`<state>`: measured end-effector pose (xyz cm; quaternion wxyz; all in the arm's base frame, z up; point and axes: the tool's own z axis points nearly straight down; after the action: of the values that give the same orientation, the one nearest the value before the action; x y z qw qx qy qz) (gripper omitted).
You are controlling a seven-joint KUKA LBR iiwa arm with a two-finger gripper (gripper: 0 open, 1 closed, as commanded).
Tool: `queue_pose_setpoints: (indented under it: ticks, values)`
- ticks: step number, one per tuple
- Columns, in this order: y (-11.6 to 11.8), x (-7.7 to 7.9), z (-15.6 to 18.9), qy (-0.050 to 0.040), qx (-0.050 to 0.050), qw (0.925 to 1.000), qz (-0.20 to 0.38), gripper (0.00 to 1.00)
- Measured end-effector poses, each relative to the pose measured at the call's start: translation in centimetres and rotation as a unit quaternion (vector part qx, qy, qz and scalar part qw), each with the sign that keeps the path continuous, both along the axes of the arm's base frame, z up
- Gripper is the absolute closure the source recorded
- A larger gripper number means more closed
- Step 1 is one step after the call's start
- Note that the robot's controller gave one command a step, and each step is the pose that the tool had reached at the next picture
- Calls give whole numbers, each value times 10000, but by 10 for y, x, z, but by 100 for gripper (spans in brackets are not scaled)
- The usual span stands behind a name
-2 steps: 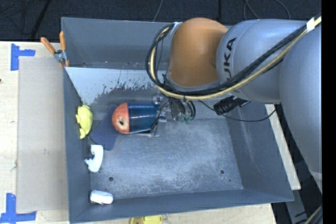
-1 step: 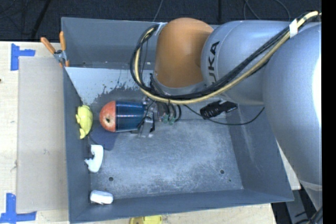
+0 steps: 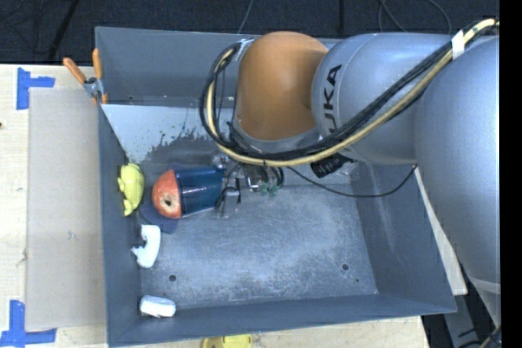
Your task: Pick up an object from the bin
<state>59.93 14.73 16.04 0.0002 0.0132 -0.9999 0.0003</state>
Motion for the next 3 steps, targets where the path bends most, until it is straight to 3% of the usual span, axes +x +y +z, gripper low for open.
queue_pose_setpoints:
  ticks: [1,2,3]
  values:
    - [14,24,-49,-20,15,9948,-1015,100]
    - [14,24,-49,-19,16,9948,-1016,100]
    - [6,7,9,28,-9,9943,-1069,100]
